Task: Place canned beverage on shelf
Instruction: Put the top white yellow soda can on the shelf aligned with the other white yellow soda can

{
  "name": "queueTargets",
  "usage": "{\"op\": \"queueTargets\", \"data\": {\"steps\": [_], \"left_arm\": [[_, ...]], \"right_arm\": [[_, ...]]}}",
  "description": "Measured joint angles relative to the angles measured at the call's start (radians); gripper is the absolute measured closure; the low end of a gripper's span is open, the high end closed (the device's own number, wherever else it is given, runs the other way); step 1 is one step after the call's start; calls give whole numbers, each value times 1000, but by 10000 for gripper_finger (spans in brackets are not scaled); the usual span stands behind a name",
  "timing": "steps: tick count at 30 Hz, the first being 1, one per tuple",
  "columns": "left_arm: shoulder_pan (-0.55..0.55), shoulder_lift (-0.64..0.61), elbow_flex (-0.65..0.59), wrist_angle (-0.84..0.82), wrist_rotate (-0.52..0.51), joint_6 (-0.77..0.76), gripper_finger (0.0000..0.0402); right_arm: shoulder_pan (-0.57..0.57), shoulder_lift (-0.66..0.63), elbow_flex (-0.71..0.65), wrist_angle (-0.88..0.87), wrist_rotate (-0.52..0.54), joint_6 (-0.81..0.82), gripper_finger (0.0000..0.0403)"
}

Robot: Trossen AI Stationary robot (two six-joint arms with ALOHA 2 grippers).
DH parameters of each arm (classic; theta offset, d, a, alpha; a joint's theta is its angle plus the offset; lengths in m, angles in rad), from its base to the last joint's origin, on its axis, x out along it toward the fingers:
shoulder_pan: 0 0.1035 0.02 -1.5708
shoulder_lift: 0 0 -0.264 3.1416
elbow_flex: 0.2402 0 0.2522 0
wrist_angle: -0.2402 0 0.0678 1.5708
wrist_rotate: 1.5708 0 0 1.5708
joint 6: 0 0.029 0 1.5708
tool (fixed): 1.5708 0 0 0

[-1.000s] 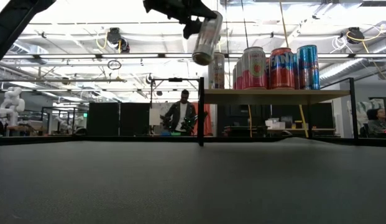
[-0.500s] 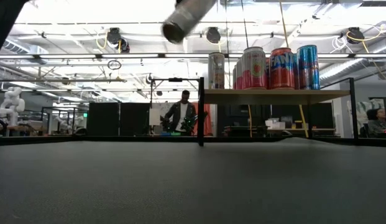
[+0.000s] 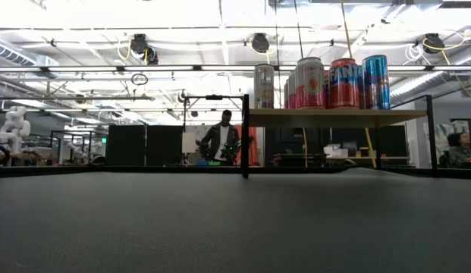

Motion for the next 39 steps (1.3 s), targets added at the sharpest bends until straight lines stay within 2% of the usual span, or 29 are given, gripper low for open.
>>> {"op": "queueTargets", "data": {"steps": [4,7,9,13,19,22,26,30,39], "left_arm": [[-27,-87,-120,265,-172,71,150],[-14,-105,-249,579,-213,163,150],[6,-104,-334,756,-213,217,150],[59,-69,-501,1001,-207,241,150],[135,5,-659,1349,-64,140,150],[160,45,-668,1383,-29,116,150],[169,96,-673,1382,-31,113,150],[165,102,-670,1416,-19,113,150],[161,105,-670,1381,-41,114,148]], "right_arm": [[0,19,0,4,-1,-6,117],[0,32,0,7,-1,-6,117],[0,36,0,17,-1,-6,117],[0,41,0,36,0,8,117],[0,42,0,45,1,40,117],[0,41,0,45,1,49,117],[0,41,0,44,1,49,117],[0,41,0,44,2,43,117],[0,41,0,44,2,42,117]]}}
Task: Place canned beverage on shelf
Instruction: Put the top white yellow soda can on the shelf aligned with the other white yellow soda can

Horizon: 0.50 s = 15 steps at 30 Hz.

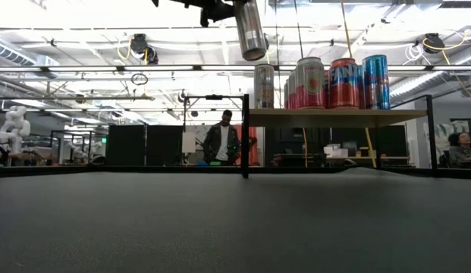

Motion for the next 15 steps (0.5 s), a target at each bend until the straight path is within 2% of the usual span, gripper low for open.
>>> {"op": "queueTargets", "data": {"steps": [11,15], "left_arm": [[0,0,0,-6,-3,6,121],[3,34,0,30,-3,82,120]], "right_arm": [[0,0,0,-1,0,2,117],[0,0,0,-1,0,-1,117]]}}
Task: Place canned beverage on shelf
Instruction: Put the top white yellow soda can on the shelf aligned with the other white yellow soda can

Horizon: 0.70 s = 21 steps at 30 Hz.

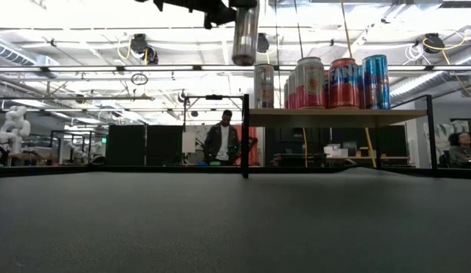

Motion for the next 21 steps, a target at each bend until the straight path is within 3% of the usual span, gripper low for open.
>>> {"op": "queueTargets", "data": {"steps": [16,21], "left_arm": [[12,138,0,128,12,-54,120],[15,151,0,126,17,-52,140]], "right_arm": [[0,0,0,-8,0,11,117],[0,0,0,-8,1,8,117]]}}
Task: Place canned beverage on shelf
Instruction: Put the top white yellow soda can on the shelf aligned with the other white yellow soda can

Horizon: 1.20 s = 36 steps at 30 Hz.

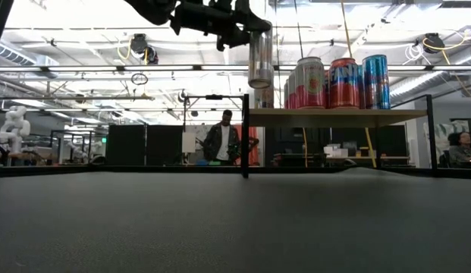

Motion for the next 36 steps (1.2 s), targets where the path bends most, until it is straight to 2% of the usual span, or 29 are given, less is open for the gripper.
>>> {"op": "queueTargets", "data": {"steps": [5,13,20,23,36], "left_arm": [[2,9,1,-7,2,6,152],[6,32,1,13,3,23,150],[20,56,2,48,61,39,150],[24,75,2,62,62,80,150],[46,107,0,79,65,80,149]], "right_arm": [[0,0,0,0,0,0,117],[0,0,0,0,0,0,117],[0,0,0,0,0,0,117],[0,0,0,-8,0,0,117],[0,0,0,-19,4,0,117]]}}
